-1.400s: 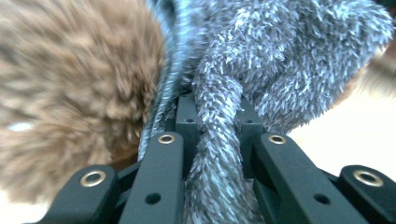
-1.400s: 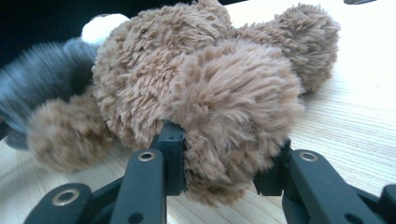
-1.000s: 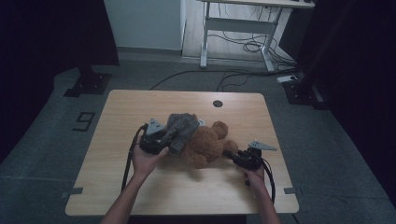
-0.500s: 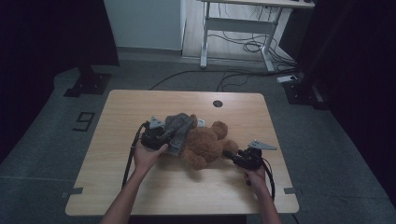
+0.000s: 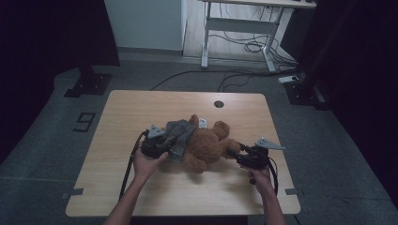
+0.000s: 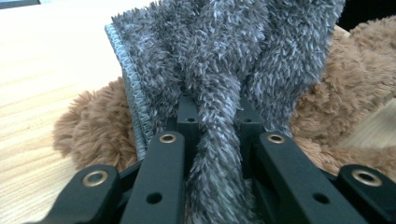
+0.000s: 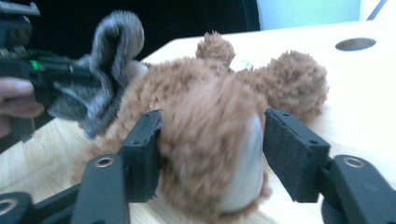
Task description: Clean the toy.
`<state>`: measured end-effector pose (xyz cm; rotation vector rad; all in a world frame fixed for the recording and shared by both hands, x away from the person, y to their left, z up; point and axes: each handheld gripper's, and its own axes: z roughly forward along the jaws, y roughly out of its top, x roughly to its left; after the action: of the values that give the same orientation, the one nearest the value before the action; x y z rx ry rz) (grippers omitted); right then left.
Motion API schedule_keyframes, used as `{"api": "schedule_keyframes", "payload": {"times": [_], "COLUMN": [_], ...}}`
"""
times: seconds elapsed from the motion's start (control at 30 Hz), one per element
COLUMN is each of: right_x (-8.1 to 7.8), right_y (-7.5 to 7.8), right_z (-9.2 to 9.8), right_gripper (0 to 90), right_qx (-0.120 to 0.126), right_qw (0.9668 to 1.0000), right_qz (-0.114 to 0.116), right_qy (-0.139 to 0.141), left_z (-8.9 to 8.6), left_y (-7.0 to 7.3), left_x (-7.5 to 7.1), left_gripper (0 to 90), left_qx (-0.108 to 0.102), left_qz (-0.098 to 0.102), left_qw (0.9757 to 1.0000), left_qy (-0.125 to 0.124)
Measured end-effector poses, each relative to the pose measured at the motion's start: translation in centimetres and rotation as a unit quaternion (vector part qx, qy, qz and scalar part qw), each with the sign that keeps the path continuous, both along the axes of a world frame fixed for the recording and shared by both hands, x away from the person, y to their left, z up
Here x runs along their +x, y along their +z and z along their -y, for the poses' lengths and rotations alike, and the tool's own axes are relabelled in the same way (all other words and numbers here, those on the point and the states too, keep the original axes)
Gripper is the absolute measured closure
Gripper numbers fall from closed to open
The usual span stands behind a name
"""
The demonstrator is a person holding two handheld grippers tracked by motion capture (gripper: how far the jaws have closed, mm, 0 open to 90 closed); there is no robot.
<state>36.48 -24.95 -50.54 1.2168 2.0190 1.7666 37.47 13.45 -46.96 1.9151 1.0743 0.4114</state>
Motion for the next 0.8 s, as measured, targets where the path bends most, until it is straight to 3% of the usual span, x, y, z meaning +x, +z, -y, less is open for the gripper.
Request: {"api": "schedule_keyframes", "payload": {"times": [0.07,0.17,0.27,0.33,0.4,0.43,0.5,0.53,0.67,0.7,0.8], "right_x": [-0.2,-0.2,0.1,0.9,1.3,1.8,2.0,2.8,3.5,3.8,4.0], "right_y": [1.0,1.8,2.4,3.4,4.1,5.2,5.6,6.1,5.6,4.6,3.4], "right_z": [0.1,0.0,-0.3,-1.1,-1.5,-2.3,-2.7,-3.8,-5.0,-5.7,-6.2], "right_gripper": [36.0,32.5,31.5,29.1,28.9,28.3,27.8,26.7,25.8,24.7,23.4], "right_qx": [0.012,0.006,0.005,-0.016,-0.022,-0.027,-0.029,-0.04,-0.052,-0.062,-0.07], "right_qw": [0.9999,0.9999,0.9999,0.9998,0.9997,0.9996,0.9996,0.9992,0.9982,0.997,0.9957], "right_qz": [0.003,0.005,0.002,0.0,0.001,0.005,0.005,-0.002,-0.021,-0.039,-0.053], "right_qy": [-0.008,-0.013,-0.009,-0.01,-0.009,-0.003,0.001,0.009,0.02,0.028,0.029], "left_z": [-0.2,-0.2,-0.4,-0.8,-0.9,-1.0,-1.1,-1.2,-1.2,-1.3,-1.4], "left_y": [0.0,0.1,-0.2,-0.6,-0.7,-0.8,-0.8,-0.8,-0.9,-1.0,-1.1], "left_x": [-0.4,-0.9,-1.2,-1.6,-1.7,-1.9,-2.0,-2.1,-2.3,-2.4,-2.6], "left_gripper": [77.7,77.7,77.8,77.7,77.6,77.6,77.6,77.6,77.5,77.5,77.5], "left_qx": [-0.005,0.006,-0.001,-0.021,-0.023,-0.027,-0.028,-0.029,-0.031,-0.035,-0.037], "left_qz": [-0.007,-0.009,-0.009,-0.011,-0.01,-0.01,-0.011,-0.011,-0.011,-0.012,-0.011], "left_qw": [0.9999,0.9998,0.9998,0.9995,0.9995,0.9993,0.9992,0.9992,0.999,0.9989,0.9988], "left_qy": [-0.006,-0.016,-0.018,-0.019,-0.02,-0.024,-0.026,-0.026,-0.029,-0.029,-0.029]}}
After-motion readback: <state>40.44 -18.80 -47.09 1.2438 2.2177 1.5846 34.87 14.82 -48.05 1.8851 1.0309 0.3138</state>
